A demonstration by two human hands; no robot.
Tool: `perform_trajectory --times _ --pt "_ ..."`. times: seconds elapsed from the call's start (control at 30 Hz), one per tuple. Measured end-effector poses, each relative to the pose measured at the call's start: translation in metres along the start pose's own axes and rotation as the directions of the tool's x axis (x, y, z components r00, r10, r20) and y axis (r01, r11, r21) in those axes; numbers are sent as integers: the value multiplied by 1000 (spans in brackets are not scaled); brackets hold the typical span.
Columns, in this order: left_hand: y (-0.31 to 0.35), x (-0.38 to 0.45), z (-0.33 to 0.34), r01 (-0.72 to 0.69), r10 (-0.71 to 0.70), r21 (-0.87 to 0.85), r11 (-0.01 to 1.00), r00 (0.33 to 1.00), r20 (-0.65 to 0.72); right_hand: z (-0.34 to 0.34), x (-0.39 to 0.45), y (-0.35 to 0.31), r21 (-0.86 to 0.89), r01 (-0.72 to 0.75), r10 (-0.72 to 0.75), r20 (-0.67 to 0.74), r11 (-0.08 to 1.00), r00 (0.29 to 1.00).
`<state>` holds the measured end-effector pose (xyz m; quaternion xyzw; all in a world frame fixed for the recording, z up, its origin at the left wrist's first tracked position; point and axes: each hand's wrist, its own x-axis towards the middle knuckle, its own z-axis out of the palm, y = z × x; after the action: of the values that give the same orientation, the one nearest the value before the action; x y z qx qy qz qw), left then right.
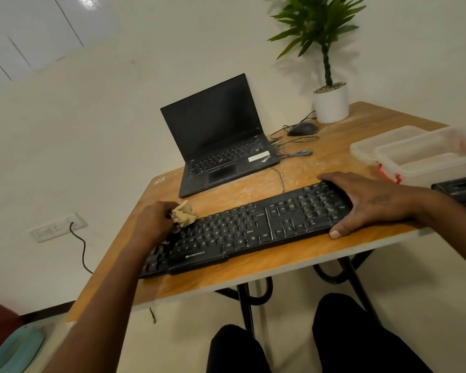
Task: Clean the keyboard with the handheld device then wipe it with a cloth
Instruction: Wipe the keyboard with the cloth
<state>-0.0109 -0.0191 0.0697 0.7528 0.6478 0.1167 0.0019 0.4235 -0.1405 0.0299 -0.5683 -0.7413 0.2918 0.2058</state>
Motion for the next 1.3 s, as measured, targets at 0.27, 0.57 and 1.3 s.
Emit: perform_trajectory --times 0.27,0.57,1.3 --pt "96 3 21 -244 243 -99 965 970 -24 0 -1 -2 -33 4 -3 14 999 1000" --pt "208 5 43 -408 409 -232 883 911 -46 0 1 1 -73 -2 2 0 997 1000" --pt "244 -6 50 -441 500 -472 764 866 -1 -1 -1 2 -9 -4 3 -24 1000 1000"
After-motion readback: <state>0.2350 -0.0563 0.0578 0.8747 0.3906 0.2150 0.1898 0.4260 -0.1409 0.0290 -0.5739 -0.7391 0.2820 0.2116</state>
